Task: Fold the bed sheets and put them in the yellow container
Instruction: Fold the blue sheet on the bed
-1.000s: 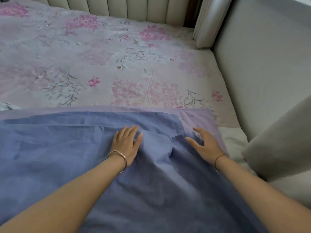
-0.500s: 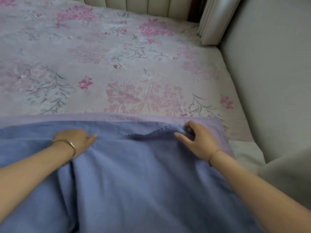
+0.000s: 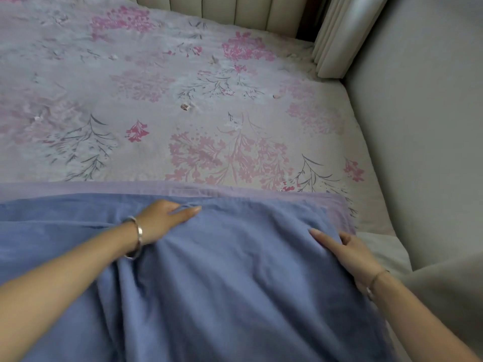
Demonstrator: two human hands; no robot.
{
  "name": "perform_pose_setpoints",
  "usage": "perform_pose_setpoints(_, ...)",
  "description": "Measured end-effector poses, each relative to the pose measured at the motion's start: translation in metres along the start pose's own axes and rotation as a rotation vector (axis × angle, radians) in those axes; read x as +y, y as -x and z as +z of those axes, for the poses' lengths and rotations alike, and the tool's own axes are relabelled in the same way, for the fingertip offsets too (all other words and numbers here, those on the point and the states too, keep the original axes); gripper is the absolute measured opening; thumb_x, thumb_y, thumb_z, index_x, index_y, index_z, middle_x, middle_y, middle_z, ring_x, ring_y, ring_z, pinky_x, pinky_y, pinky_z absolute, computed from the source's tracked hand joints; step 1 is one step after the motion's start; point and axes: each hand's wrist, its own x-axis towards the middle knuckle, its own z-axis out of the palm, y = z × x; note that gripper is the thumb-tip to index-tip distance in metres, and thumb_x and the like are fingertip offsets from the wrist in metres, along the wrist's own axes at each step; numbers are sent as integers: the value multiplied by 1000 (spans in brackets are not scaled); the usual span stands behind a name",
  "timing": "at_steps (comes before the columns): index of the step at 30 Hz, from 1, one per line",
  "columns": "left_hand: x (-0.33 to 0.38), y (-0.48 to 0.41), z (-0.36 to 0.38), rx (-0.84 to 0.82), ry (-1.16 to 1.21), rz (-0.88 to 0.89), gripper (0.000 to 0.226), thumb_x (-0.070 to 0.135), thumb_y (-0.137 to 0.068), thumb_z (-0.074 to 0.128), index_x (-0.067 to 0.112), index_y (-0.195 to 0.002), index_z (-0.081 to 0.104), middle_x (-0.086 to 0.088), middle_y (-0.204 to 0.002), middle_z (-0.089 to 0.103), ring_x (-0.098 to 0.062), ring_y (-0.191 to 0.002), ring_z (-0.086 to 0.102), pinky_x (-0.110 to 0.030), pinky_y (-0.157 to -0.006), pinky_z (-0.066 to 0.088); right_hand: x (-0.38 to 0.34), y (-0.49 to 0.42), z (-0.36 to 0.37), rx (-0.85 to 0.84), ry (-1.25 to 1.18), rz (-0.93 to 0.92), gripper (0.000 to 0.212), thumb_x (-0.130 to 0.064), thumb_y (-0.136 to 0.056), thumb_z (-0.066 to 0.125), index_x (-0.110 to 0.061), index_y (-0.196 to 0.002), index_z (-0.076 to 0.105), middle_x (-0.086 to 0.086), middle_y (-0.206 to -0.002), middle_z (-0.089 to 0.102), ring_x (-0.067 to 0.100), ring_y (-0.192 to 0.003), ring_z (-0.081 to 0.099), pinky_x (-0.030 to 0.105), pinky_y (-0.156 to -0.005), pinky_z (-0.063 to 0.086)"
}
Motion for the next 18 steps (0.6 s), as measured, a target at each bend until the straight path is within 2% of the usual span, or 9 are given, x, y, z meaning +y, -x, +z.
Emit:
perform_pose_setpoints(2, -4, 5, -27, -14, -162, -25, 44, 50, -83, 56, 10, -69, 68, 2, -63, 54, -10, -61, 47, -19, -56, 35, -6, 2, 4, 87, 170, -179, 21, -33, -78, 75, -14, -71, 68, 3, -65, 68, 14, -61, 58, 24, -59, 47)
perform_pose_setpoints(3, -9, 6, -34, -50, -298, -42, 47, 53, -82, 55, 10, -69, 67, -2, -62, 54, -12, -59, 48, -20, -54, 34, -6, 0, 7, 165, 343, -227, 27, -37, -77, 75, -16, -67, 61, 1, -59, 61, 14, -57, 51, 24, -55, 41)
perform_pose_setpoints(5, -20, 7, -40, -124, -556, -69, 48, 52, -86, 53, 8, -81, 71, -10, -75, 66, -19, -73, 62, -23, -64, 42, -9, 0, 15, 232, 653, -129, 44, -55, -76, 69, -18, -64, 49, 0, -58, 50, 17, -57, 45, 28, -52, 33)
perform_pose_setpoints(7, -29, 8, -39, -119, -680, -42, 45, 50, -89, 51, 10, -84, 71, -10, -80, 67, -22, -82, 65, -27, -69, 43, -13, 2, 20, 132, 752, 55, 58, -65, -76, 61, -15, -55, 40, 2, -52, 43, 19, -53, 42, 29, -49, 29)
perform_pose_setpoints(9, -32, 12, -38, 1, -642, 11, 39, 48, -90, 51, 14, -82, 68, -5, -72, 62, -23, -79, 63, -27, -64, 40, -13, 1, 22, 78, 690, 116, 59, -66, -71, 65, -11, -67, 44, 2, -58, 45, 18, -56, 44, 29, -50, 30)
perform_pose_setpoints(11, -31, 13, -32, 107, -602, 67, 31, 46, -90, 51, 19, -81, 65, -2, -73, 60, -25, -82, 61, -30, -65, 39, -11, -2, 26, 94, 585, 94, 65, -58, -68, 74, -8, -97, 43, 4, -81, 53, 21, -75, 53, 31, -61, 40)
perform_pose_setpoints(14, -35, 14, -18, 83, -586, 61, 26, 46, -90, 52, 24, -80, 61, 1, -79, 62, -27, -89, 60, -30, -69, 42, -8, -6, 40, 119, 383, 77, 71, -43, -71, 78, -7, -118, 40, 8, -105, 55, 24, -93, 55, 32, -80, 44)
perform_pose_setpoints(16, -33, 14, -10, 81, -553, 73, 30, 46, -90, 50, 26, -69, 50, 3, -69, 56, -28, -83, 59, -30, -66, 39, -9, -10, 47, 144, 256, 82, 60, -35, -74, 79, -6, -116, 50, 8, -106, 57, 21, -91, 54, 29, -78, 43)
perform_pose_setpoints(18, -30, 11, -7, 193, -517, 105, 27, 42, -91, 51, 17, -82, 59, -5, -84, 65, -30, -93, 61, -32, -72, 42, -10, -14, 50, 106, 208, -56, 36, -28, -76, 78, -4, -98, 61, 5, -90, 59, 16, -81, 53, 29, -75, 44)
